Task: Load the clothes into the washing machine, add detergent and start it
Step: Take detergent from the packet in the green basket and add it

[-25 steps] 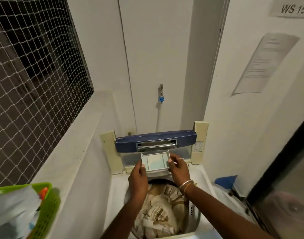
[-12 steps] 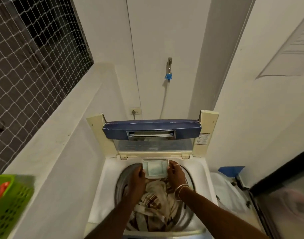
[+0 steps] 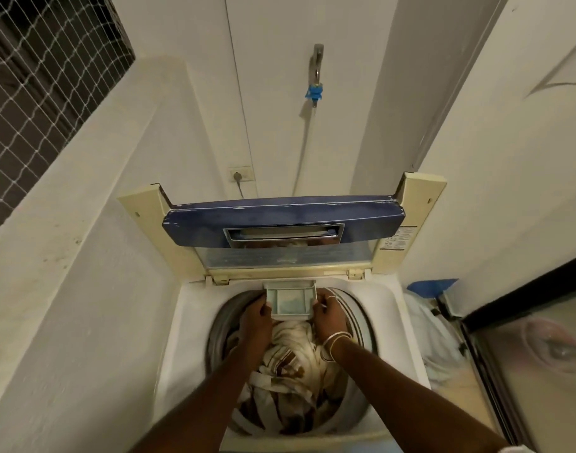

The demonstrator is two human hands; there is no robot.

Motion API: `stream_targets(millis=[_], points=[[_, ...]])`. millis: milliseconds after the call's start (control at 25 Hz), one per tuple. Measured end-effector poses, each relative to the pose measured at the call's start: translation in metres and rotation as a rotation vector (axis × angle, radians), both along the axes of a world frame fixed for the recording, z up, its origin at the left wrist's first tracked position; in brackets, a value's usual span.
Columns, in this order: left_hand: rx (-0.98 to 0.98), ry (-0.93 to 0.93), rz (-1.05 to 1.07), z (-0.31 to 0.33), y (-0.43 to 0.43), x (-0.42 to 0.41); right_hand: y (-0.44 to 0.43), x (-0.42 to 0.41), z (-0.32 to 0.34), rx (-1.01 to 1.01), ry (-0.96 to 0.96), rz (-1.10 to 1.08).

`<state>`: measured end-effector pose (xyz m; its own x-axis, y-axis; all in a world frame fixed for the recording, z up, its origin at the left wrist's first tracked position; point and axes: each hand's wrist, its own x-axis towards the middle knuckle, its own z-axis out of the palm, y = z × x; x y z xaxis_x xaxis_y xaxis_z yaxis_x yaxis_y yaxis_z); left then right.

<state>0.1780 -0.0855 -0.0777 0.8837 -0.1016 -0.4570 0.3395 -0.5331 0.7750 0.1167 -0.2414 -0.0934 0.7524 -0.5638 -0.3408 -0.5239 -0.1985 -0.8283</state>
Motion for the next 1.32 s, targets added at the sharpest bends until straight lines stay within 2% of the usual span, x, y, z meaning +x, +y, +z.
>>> stream_targets(millis=[200,440,760,1320], points=[[-0.041,-0.046,-0.036,-0.001,0.005,0.006,0.008,0.006,0.022,0.037,-0.010,-0.019],[-0.065,-0.056,-0.062,-0.001,0.005,0.008,0.004,0.013,0.019,-0.017,0.005,-0.010],[0.014,-0.030,-0.069,-0.006,0.004,0.015,0.006,0.010,0.047,-0.108,-0.003,0.046],[-0.119,0.042,0.113,-0.004,-0.002,0.021,-0.003,0.021,0.048,-0.152,0.032,0.037]])
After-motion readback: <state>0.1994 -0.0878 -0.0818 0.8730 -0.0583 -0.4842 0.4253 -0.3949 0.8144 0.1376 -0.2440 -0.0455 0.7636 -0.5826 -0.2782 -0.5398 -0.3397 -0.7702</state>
